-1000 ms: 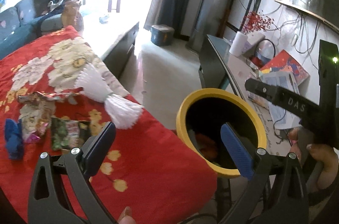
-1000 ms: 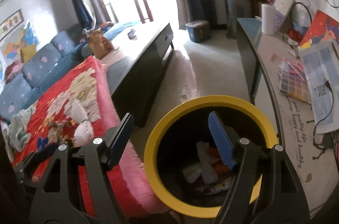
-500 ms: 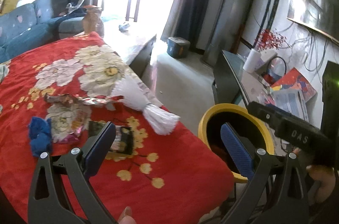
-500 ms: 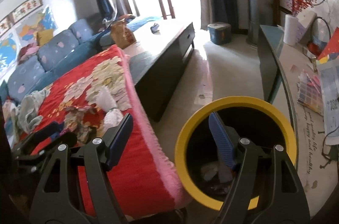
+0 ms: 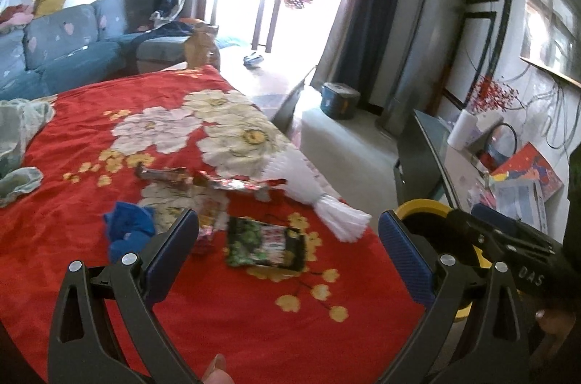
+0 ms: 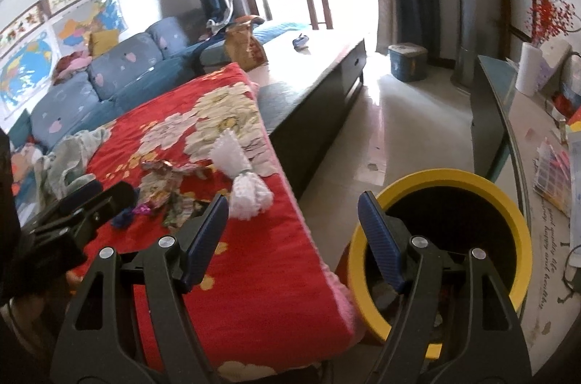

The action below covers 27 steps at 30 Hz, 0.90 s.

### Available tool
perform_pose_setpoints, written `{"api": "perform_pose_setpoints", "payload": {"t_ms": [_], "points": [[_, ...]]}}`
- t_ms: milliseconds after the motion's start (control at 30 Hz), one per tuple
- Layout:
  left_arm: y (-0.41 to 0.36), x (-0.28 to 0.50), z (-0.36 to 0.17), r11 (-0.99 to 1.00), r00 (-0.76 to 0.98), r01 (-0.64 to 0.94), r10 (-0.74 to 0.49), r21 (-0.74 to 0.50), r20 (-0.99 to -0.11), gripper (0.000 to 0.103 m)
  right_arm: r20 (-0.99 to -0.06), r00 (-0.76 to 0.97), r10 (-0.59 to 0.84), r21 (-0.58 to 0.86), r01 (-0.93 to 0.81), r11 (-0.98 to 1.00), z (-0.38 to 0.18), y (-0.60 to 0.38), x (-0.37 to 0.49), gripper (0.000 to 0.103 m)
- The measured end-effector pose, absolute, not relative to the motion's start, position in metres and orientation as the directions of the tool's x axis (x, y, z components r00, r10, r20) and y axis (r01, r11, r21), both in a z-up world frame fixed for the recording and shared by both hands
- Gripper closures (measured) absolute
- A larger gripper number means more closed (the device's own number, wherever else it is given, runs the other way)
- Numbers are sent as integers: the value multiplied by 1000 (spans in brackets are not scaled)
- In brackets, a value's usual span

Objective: Collect trash
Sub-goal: 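Move both tools back toward the bedspread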

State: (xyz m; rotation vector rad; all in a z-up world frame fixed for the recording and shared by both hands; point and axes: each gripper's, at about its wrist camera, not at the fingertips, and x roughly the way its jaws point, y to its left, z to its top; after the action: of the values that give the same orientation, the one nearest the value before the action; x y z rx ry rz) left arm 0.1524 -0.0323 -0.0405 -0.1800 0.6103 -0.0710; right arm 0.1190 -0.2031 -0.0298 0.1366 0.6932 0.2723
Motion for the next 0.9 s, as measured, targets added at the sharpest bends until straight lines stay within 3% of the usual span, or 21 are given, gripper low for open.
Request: {"api": "perform_pose_setpoints", "payload": {"t_ms": [900], "points": [[79, 137, -51, 941, 824, -239, 68, -237, -562, 7, -646, 651, 399, 199, -361, 911, -37, -116, 138, 37]]}}
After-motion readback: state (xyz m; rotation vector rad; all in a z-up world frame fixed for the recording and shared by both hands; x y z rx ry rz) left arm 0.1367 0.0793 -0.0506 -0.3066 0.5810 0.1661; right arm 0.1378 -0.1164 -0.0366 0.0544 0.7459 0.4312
